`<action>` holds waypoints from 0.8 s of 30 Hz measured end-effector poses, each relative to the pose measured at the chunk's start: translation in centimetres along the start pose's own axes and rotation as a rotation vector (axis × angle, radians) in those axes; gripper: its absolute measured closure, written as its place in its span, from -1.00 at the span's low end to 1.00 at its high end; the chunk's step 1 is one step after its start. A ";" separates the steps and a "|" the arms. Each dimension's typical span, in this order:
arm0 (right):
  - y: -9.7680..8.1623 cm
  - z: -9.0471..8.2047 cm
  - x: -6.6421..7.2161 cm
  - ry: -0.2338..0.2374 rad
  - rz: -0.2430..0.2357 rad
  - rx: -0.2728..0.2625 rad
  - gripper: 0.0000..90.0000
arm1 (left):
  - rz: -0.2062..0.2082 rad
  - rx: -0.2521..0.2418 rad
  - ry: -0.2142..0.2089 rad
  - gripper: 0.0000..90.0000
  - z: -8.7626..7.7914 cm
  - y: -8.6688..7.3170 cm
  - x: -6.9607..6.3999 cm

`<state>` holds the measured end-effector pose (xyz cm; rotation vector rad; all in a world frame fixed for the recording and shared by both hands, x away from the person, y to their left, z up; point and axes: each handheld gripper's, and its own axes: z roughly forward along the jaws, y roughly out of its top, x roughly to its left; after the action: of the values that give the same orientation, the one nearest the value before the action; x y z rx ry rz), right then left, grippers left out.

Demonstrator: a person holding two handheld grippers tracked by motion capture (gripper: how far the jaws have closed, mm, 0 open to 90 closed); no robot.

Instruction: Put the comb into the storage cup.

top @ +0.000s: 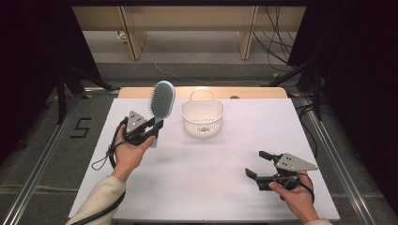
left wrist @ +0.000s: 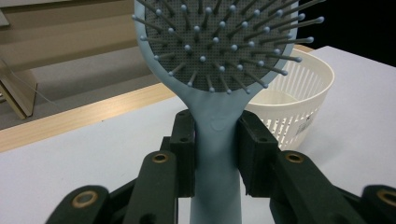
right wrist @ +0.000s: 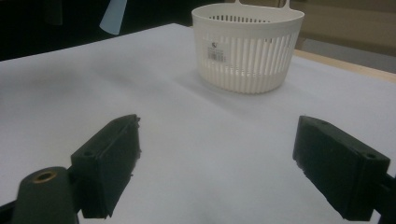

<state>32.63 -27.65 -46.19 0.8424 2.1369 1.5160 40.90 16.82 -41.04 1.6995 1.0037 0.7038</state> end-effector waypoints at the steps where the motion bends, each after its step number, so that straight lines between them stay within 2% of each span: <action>1: 0.0 0.0 0.0 -0.001 0.001 0.000 -0.66 | 0.001 0.000 -0.001 0.55 0.0 0.0 0.0; 24: 0.0 0.0 0.0 -0.002 0.000 0.003 -0.66 | 0.013 -0.030 -0.024 0.55 0.3 0.8 -0.4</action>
<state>32.65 -27.65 -46.21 0.8449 2.1384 1.5115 41.19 16.24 -40.39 1.6864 0.9618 0.7013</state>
